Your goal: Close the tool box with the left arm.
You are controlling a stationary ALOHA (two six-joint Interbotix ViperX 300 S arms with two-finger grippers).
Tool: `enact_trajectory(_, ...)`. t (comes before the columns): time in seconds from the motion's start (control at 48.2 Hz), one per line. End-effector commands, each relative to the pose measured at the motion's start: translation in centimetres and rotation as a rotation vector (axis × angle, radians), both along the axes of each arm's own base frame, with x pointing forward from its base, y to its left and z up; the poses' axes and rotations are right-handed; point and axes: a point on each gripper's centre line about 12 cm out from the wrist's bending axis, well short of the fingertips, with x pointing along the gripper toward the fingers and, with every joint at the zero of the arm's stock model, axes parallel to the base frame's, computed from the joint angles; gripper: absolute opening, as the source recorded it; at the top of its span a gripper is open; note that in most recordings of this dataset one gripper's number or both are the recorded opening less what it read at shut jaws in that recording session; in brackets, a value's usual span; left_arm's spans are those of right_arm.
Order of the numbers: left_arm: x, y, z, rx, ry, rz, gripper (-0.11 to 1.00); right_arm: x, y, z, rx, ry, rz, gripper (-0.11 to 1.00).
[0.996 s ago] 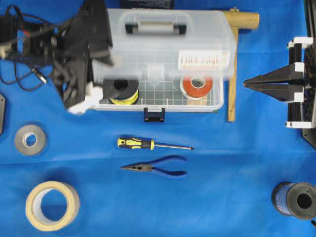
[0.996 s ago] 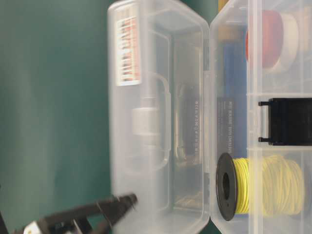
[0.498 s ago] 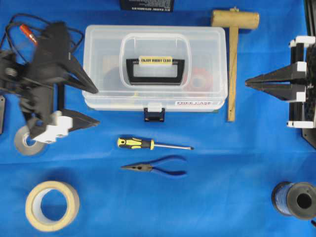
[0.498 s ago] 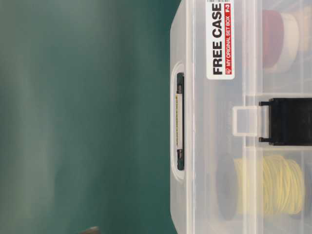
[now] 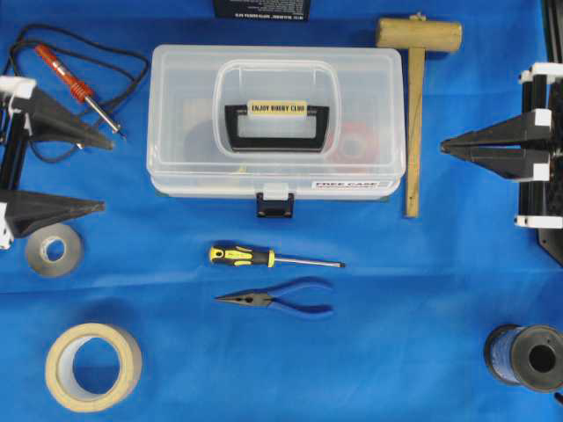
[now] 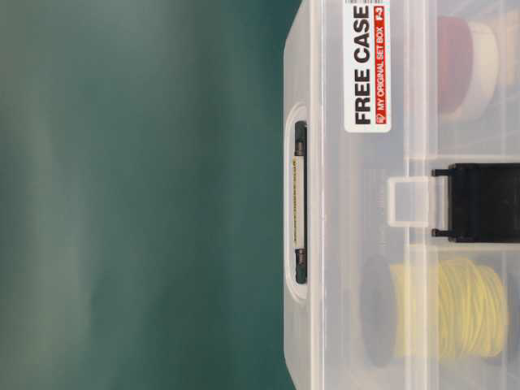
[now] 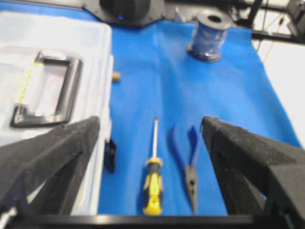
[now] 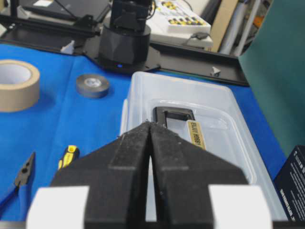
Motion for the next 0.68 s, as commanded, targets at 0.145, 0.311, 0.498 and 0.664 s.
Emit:
enact_trajectory(0.145,-2.8,0.1,-4.0,0.054,-0.086,-0.006,0.92,0.1,0.0,0.7,-0.001,-0.018,0.0,0.0)
enact_trajectory(0.311,-3.7,0.2,-6.2,0.079,-0.075,-0.008,0.91,0.1,0.0,0.6,-0.001,-0.015,0.0,0.0)
enact_trajectory(0.498,-4.1,0.2,-7.8,0.09,-0.041,-0.011,0.91,0.1,0.0,0.6,-0.001,-0.017,0.0,0.0)
enact_trajectory(0.664,-4.5,0.3,-8.9,0.091,-0.038,-0.01,0.91,0.1,0.0,0.6,0.001,-0.017,0.0,0.0)
